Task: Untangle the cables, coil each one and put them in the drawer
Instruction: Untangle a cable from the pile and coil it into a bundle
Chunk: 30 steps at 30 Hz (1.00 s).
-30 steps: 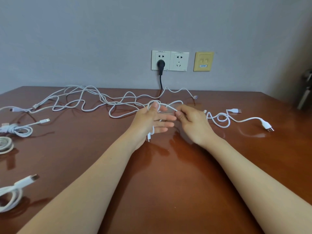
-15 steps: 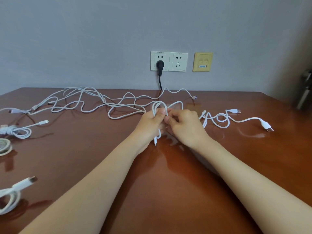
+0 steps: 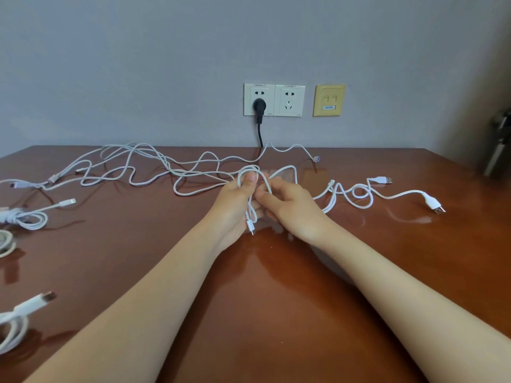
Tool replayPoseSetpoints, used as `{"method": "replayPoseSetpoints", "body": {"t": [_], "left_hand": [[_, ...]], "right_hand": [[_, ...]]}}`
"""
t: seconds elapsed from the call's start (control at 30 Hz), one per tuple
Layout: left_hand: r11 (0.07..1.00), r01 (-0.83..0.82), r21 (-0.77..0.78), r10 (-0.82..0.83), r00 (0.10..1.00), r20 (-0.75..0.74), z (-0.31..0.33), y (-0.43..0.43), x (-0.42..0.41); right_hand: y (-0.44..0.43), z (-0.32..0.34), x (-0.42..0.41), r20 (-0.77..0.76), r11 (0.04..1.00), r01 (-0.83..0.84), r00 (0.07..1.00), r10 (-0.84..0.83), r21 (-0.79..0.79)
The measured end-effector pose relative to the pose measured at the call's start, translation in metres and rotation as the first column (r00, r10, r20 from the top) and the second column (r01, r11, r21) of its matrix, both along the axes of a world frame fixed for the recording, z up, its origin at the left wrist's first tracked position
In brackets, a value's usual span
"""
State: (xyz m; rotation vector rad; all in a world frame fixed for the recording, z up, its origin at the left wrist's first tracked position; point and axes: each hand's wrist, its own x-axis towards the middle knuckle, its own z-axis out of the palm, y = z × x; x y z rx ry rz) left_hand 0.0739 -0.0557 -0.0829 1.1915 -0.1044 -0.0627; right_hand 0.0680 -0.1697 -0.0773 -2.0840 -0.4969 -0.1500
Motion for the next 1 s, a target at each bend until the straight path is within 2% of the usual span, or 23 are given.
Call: {"method": "replayPoseSetpoints", "body": {"t": [0.13,0.2,0.27,0.33,0.4,0.53,0.6,0.67,0.87,1.0], "left_hand": [[0.998,0.066,0.024,-0.066,0.998,-0.006,0.0,0.001,-0.004],[0.996,0.072,0.053,-0.072,0.997,0.012,0.0,0.002,-0.005],[0.994,0.042,0.104,-0.043,0.999,0.01,0.002,0.004,-0.006],[0.993,-0.005,0.118,0.006,1.0,-0.007,0.003,0.008,-0.005],[0.99,-0.038,0.135,0.04,0.999,-0.014,0.002,0.01,-0.003],[0.938,-0.038,0.345,0.034,0.999,0.016,-0.001,0.005,-0.004],[0.874,-0.054,0.482,0.021,0.997,0.073,-0.002,0.001,-0.004],[0.829,-0.079,0.554,0.014,0.993,0.12,-0.004,-0.002,-0.003],[0.895,-0.07,0.441,0.041,0.996,0.076,-0.004,0.0,-0.003],[0.927,0.077,0.366,-0.095,0.995,0.031,-0.004,0.002,-0.006]], "right_hand": [[-0.002,-0.002,0.005,0.023,0.997,0.068,0.997,-0.069,0.042],[-0.002,0.001,0.008,-0.054,0.971,0.113,0.993,-0.104,0.212],[-0.004,0.006,0.011,-0.132,0.904,0.163,0.984,-0.12,0.394],[-0.008,0.009,0.012,-0.175,0.871,0.217,0.973,-0.154,0.441],[-0.013,0.01,0.014,-0.21,0.869,0.248,0.963,-0.171,0.428],[-0.017,0.012,0.012,-0.352,0.866,0.244,0.932,-0.085,0.437],[-0.017,0.013,0.009,-0.369,0.911,0.242,0.923,-0.11,0.334],[-0.013,0.013,0.007,-0.316,0.95,0.211,0.939,-0.132,0.23],[-0.013,0.007,0.009,-0.316,0.972,0.201,0.936,-0.155,0.121],[-0.014,0.005,0.014,-0.214,0.976,0.201,0.96,-0.179,0.083]]}}
